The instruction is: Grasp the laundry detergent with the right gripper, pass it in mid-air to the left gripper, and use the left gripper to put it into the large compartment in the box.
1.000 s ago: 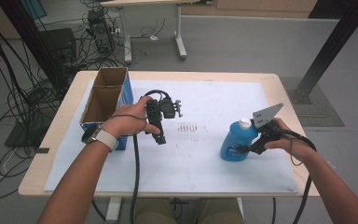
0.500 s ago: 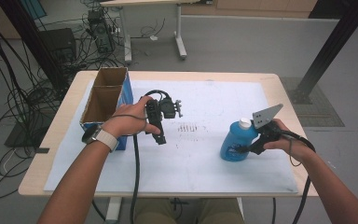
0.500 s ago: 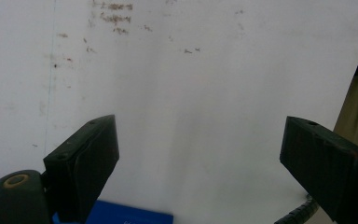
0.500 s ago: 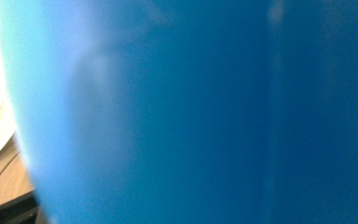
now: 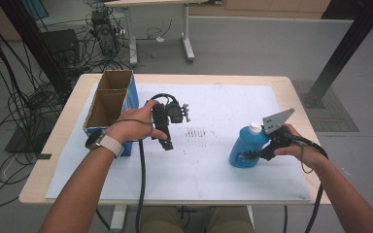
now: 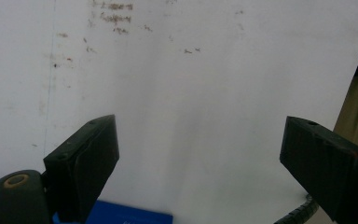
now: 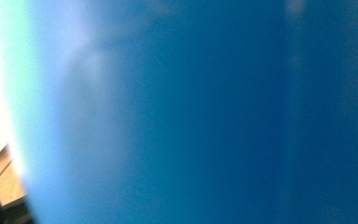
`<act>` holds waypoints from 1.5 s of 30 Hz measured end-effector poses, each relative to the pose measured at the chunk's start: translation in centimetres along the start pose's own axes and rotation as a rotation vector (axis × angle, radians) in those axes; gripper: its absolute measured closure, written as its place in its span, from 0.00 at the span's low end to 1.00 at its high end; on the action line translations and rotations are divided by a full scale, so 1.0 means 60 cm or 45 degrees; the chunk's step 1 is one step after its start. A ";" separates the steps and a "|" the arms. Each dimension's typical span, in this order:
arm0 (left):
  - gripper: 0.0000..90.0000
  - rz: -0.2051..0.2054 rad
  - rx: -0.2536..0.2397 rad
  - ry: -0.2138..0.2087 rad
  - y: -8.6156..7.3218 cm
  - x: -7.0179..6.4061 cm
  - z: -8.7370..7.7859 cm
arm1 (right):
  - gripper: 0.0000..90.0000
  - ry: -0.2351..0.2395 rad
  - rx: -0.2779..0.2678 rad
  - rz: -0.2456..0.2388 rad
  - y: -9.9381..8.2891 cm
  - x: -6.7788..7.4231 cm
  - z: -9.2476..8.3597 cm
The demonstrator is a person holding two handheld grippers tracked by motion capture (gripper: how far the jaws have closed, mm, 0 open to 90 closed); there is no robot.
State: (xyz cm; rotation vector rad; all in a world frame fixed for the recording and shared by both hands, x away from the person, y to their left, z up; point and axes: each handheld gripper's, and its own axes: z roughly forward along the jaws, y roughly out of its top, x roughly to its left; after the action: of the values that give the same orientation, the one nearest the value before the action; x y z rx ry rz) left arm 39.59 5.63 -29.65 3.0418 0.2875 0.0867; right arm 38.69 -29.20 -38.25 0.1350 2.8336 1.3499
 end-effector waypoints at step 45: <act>0.13 -0.007 -0.010 0.000 0.000 0.001 0.001 | 0.47 0.014 -0.018 -0.043 -0.003 0.003 0.001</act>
State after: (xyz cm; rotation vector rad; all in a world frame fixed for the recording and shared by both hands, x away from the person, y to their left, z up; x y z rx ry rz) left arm 39.62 5.63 -29.73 3.0331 0.2951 0.0873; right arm 38.52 -29.27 -38.40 0.0797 2.8213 1.3682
